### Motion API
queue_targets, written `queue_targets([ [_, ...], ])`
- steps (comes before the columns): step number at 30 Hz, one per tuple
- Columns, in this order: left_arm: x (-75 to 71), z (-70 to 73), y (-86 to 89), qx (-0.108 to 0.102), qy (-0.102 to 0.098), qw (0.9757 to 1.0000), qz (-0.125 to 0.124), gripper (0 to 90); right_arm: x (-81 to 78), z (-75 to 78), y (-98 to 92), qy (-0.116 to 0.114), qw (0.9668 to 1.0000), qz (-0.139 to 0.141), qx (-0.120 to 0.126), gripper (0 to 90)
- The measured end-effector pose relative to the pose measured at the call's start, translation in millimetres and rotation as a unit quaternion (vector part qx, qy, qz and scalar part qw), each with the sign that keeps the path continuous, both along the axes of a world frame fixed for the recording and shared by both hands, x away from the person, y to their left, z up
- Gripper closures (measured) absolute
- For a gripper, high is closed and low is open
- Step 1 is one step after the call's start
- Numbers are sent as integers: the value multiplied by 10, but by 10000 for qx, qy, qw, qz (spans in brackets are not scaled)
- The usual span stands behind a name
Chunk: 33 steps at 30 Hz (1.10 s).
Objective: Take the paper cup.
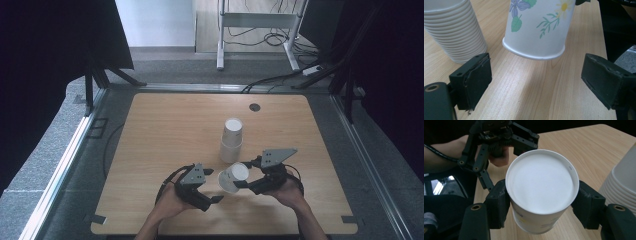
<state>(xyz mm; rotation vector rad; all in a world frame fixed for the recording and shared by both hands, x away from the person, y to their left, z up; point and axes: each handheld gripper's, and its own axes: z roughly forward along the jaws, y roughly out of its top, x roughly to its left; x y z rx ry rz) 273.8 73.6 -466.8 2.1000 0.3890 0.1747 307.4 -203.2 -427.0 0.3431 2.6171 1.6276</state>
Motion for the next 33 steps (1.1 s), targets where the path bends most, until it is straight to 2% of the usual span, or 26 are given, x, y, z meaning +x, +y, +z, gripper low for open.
queue_targets([
  [10,-22,-34,-31,-36,11,9999,-144,96,-36,-85,83,62,9995,234,192,357],
  [14,-24,-65,-50,-59,43,9997,-224,125,-38,-129,110,108,9992,285,263,357],
  [25,-13,-135,-90,-7,82,9997,-243,133,-14,-221,149,310,9972,453,510,358],
  [33,0,-165,-91,33,73,9997,-216,145,-21,-229,169,304,9969,508,526,357],
])
